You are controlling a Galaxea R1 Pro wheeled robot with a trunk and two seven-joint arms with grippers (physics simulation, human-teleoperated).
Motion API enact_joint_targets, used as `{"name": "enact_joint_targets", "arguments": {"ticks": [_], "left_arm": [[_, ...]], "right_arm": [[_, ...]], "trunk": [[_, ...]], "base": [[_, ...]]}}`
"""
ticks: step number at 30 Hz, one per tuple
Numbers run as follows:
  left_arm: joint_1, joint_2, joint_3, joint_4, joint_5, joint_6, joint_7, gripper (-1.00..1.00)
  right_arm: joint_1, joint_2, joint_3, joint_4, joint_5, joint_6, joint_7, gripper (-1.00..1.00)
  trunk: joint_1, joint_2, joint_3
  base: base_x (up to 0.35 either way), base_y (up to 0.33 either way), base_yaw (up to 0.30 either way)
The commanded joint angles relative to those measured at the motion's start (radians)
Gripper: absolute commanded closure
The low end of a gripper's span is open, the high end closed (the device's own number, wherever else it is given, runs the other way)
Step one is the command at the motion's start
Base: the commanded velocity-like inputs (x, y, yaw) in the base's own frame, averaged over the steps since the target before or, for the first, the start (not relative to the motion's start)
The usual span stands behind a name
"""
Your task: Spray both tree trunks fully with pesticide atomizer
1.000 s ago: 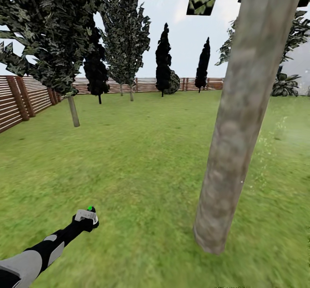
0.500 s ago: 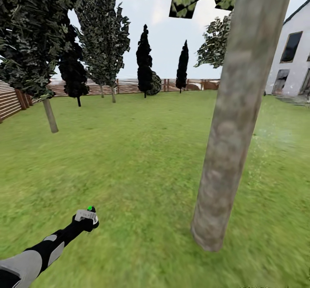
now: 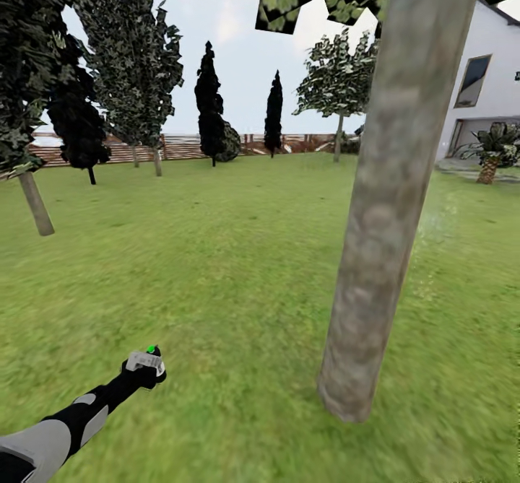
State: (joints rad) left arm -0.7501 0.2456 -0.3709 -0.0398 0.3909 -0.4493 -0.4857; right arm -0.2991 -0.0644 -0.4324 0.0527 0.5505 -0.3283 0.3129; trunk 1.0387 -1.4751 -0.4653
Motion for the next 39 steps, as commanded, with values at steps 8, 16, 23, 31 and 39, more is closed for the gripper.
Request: {"name": "enact_joint_targets", "arguments": {"ticks": [8, 16, 23, 31, 39], "left_arm": [[0.0, -0.006, 0.001, 0.0, 0.0, 0.0, 0.002, 1.0], [0.0, -0.013, 0.003, 0.002, 0.0, -0.002, 0.002, 1.0], [0.0, -0.041, 0.003, 0.006, -0.003, -0.003, 0.001, 1.0], [0.0, -0.043, 0.003, 0.006, -0.003, -0.003, 0.001, 1.0], [0.0, -0.043, 0.003, 0.007, -0.003, -0.003, 0.001, 1.0]], "right_arm": [[0.0, 0.0, 0.0, 0.0, 0.0, 0.0, 0.0, -1.0], [0.0, 0.0, 0.0, 0.0, -0.001, 0.0, 0.0, -1.0], [0.0, 0.0, 0.0, 0.0, -0.001, 0.0, 0.0, -1.0], [0.0, 0.0, 0.0, 0.0, -0.001, 0.0, 0.0, -1.0], [0.0, 0.0, 0.0, 0.0, -0.001, 0.0, 0.0, -1.0]], "trunk": [[0.0, 0.0, 0.004], [0.0, 0.0, 0.006], [0.0, 0.0, 0.006], [0.0, 0.0, 0.013], [0.0, 0.0, 0.015]], "base": [[0.167, 0.346, -0.274], [0.137, 0.204, -0.18], [0.13, -0.128, -0.007], [0.005, -0.007, -0.178], [0.0, 0.0, -0.062]]}}
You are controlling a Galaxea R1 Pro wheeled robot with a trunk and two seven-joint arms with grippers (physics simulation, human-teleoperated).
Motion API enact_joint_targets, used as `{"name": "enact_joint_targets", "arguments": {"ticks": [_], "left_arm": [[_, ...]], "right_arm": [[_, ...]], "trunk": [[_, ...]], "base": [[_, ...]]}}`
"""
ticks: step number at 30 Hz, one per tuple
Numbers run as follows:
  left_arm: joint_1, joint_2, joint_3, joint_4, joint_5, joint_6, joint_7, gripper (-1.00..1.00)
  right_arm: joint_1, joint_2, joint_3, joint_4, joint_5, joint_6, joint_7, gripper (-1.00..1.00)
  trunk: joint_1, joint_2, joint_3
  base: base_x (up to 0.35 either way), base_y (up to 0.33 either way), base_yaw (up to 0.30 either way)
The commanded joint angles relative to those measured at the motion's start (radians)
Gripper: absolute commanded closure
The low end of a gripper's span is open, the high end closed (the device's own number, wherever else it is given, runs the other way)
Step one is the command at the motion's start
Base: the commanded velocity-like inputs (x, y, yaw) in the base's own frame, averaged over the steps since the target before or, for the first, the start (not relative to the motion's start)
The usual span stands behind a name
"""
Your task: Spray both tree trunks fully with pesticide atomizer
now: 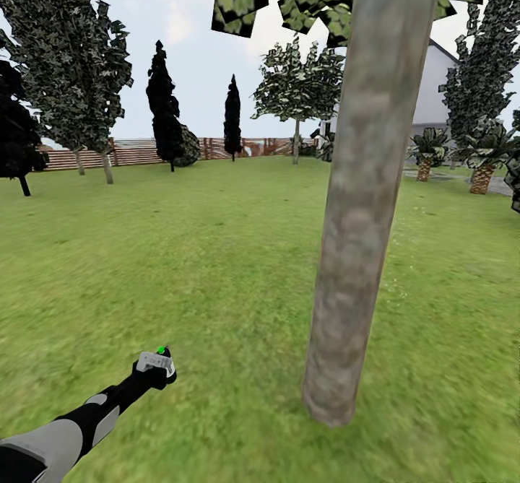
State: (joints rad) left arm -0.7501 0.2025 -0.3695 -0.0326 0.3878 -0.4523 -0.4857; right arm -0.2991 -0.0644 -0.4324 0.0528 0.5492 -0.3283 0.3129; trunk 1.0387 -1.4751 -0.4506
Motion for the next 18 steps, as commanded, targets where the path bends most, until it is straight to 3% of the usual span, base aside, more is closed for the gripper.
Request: {"name": "enact_joint_targets", "arguments": {"ticks": [1, 5, 18], "left_arm": [[0.0, 0.0, 0.001, 0.0, 0.0, 0.0, 0.001, 1.0], [0.0, -0.002, 0.001, 0.0, 0.0, 0.0, 0.001, 1.0], [0.0, -0.012, 0.001, 0.0, -0.001, 0.0, 0.001, 1.0]], "right_arm": [[0.0, 0.0, 0.0, 0.0, 0.0, 0.0, 0.0, -1.0], [0.0, 0.0, 0.0, 0.0, 0.0, 0.0, 0.0, -1.0], [0.0, 0.0, 0.0, 0.0, 0.0, 0.0, 0.0, -1.0]], "trunk": [[0.0, 0.0, 0.0], [0.0, 0.0, 0.0], [0.0, 0.0, 0.0]], "base": [[0.0, 0.0, -0.003], [0.0, -0.033, -0.001], [0.0, -0.206, 0.0]]}}
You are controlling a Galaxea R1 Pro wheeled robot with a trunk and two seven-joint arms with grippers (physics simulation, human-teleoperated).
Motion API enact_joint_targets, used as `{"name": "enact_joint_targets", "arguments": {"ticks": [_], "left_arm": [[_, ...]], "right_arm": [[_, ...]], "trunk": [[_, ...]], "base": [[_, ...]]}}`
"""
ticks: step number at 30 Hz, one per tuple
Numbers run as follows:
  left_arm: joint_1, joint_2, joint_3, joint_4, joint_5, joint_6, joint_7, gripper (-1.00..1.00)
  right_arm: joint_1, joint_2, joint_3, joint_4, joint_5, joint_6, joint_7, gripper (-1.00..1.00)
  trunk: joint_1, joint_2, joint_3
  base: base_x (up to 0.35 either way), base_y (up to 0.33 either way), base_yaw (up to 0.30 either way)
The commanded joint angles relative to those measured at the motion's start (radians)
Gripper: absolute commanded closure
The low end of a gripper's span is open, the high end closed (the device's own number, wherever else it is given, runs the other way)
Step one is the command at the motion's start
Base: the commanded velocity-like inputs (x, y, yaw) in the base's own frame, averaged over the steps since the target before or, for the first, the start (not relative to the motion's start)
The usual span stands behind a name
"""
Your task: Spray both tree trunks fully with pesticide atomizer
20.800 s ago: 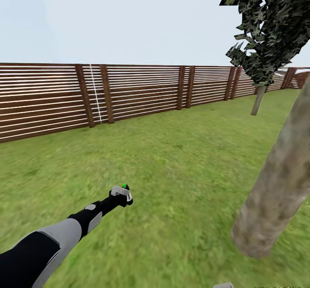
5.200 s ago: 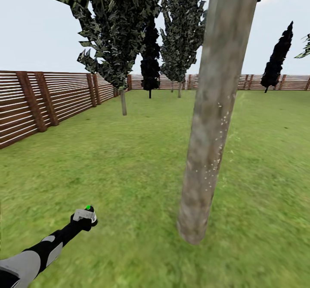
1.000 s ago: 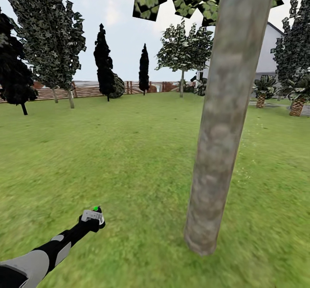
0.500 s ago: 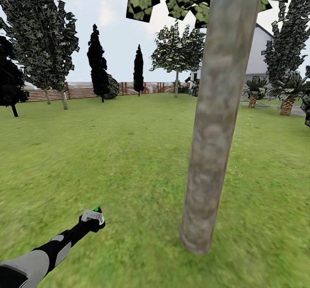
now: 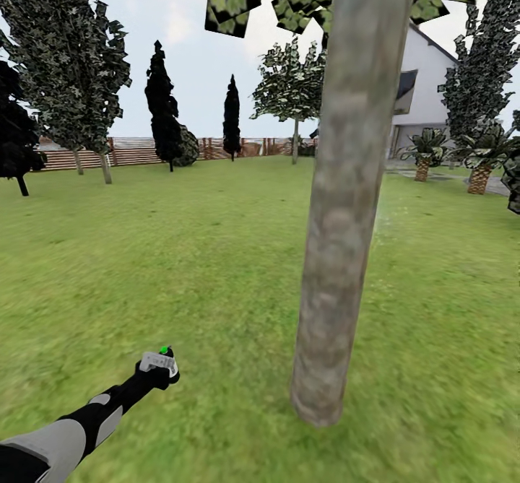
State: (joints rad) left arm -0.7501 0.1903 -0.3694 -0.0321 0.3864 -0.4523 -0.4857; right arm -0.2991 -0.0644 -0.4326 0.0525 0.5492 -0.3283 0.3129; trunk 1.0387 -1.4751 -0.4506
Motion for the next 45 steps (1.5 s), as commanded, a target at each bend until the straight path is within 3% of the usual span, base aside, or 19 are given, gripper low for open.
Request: {"name": "enact_joint_targets", "arguments": {"ticks": [1, 10, 42, 45], "left_arm": [[0.0, 0.0, 0.001, 0.0, 0.001, 0.0, 0.001, 1.0], [0.0, 0.0, 0.001, 0.0, 0.0, 0.0, 0.001, 1.0], [0.0, -0.003, 0.0, 0.0, 0.0, -0.001, 0.0, 1.0], [0.0, -0.017, 0.0, 0.0, 0.0, -0.002, -0.034, 1.0]], "right_arm": [[0.0, 0.0, 0.0, 0.0, 0.0, 0.0, 0.0, -1.0], [0.0, 0.0, 0.0, 0.0, 0.0, 0.0, 0.0, -1.0], [0.0, 0.0, 0.0, 0.0, 0.0, 0.0, 0.0, -1.0], [0.0, 0.0, 0.0, 0.0, 0.0, 0.0, 0.0, -1.0]], "trunk": [[0.0, 0.0, 0.0], [0.0, 0.0, 0.001], [0.0, 0.0, 0.022], [0.0, 0.0, 0.022]], "base": [[0.0, -0.14, 0.0], [0.0, -0.133, -0.028], [0.0, -0.038, -0.226], [0.0, 0.0, -0.009]]}}
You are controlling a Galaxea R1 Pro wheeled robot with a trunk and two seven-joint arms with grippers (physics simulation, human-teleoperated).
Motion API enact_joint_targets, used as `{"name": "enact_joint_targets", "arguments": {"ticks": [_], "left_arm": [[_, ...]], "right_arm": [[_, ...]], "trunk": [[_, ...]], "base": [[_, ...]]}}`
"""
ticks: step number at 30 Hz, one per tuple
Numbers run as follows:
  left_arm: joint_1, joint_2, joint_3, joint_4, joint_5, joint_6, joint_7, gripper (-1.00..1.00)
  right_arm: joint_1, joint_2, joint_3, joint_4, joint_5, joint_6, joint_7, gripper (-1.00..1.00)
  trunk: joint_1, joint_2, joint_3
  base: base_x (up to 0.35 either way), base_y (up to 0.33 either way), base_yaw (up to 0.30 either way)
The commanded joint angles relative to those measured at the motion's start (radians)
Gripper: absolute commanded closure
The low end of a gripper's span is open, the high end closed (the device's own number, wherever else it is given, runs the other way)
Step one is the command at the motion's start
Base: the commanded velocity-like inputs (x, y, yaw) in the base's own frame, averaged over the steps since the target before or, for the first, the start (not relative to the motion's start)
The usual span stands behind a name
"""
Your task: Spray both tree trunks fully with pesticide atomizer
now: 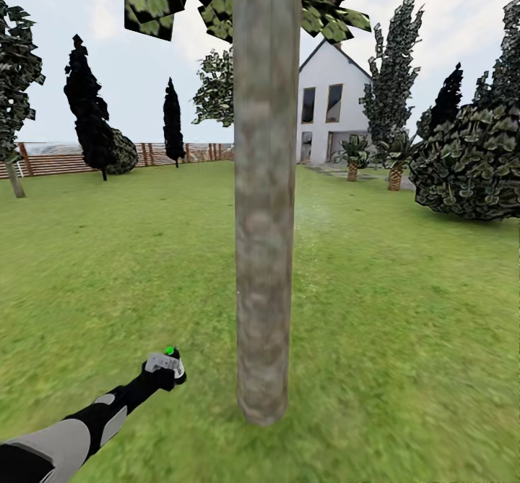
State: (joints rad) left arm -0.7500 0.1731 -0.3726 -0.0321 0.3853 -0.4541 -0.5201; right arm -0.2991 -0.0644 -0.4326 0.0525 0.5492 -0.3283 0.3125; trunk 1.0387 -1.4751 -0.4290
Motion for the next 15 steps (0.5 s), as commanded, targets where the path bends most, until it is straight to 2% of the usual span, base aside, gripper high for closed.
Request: {"name": "enact_joint_targets", "arguments": {"ticks": [1, 3, 7, 13, 15], "left_arm": [[0.0, -0.004, 0.003, 0.0, 0.001, 0.0, -0.004, 1.0], [0.0, -0.013, 0.003, 0.0, 0.001, 0.001, -0.009, 1.0], [0.0, -0.068, 0.001, 0.0, 0.0, 0.003, -0.015, 1.0], [0.0, -0.234, -0.006, -0.013, 0.0, 0.007, 0.003, 1.0], [0.0, -0.258, -0.006, -0.015, 0.0, 0.008, 0.01, 1.0]], "right_arm": [[0.0, 0.0, 0.0, 0.0, 0.0, 0.0, 0.0, -1.0], [0.0, 0.0, 0.0, 0.0, 0.0, 0.0, -0.001, -1.0], [0.0, 0.001, 0.0, 0.0, -0.001, 0.0, -0.008, -1.0], [-0.001, 0.004, 0.003, -0.02, -0.001, 0.0, -0.02, -1.0], [-0.001, 0.005, 0.004, -0.021, 0.0, 0.0, -0.044, -1.0]], "trunk": [[0.0, 0.0, 0.0], [0.0, 0.0, 0.0], [0.0, 0.0, 0.0], [0.0, 0.0, 0.0], [0.0, 0.0, 0.0]], "base": [[0.0, 0.0, -0.002], [0.0, 0.0, -0.001], [0.0, 0.0, 0.0], [0.0, 0.0, 0.0], [0.0, 0.0, 0.0]]}}
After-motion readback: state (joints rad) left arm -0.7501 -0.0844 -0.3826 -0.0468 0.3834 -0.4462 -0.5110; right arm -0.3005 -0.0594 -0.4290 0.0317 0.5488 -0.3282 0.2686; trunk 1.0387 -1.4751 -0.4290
